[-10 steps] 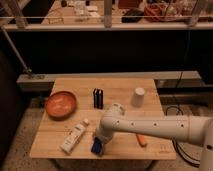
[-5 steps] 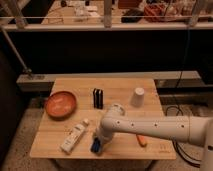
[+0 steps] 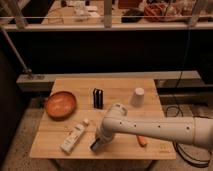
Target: Place the white sponge in the ceramic bowl
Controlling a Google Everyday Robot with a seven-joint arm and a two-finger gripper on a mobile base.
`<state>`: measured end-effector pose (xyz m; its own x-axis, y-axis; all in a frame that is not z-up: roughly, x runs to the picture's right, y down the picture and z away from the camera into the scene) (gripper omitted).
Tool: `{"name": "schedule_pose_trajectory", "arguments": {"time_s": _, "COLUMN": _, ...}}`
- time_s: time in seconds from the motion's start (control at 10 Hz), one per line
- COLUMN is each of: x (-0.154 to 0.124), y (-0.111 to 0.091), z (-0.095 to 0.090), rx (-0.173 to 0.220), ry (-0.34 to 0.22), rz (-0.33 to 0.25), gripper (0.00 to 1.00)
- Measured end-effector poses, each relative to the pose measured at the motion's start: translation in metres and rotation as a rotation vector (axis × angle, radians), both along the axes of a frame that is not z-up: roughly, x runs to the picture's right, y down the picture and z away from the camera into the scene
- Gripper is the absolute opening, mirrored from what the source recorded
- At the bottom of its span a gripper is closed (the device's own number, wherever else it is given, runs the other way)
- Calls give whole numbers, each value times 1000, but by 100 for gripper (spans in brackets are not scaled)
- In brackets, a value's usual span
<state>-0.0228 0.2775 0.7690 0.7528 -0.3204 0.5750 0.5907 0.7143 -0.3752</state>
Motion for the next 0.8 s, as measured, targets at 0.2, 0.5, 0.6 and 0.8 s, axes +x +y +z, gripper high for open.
{"name": "schedule_pose_trajectory", "arguments": {"time_s": 0.2, "x": -7, "y": -13, "z": -9, "rx": 16, "ry": -6, "rz": -5, "gripper": 2}}
{"name": "schedule_pose_trajectory", "arguments": {"time_s": 0.5, "x": -13, "y": -27, "z": -17, "rx": 33, "ry": -10, "rz": -2, "gripper": 2}}
{"name": "schedule_pose_trajectory", "arguments": {"time_s": 0.6, "x": -17, "y": -32, "z": -20, "rx": 40, "ry": -14, "rz": -4, "gripper": 2}}
{"name": "schedule_pose_trajectory", "arguments": {"time_s": 0.8, "x": -31, "y": -50, "z": -29, "rx": 57, "ry": -22, "rz": -9, "gripper": 2}}
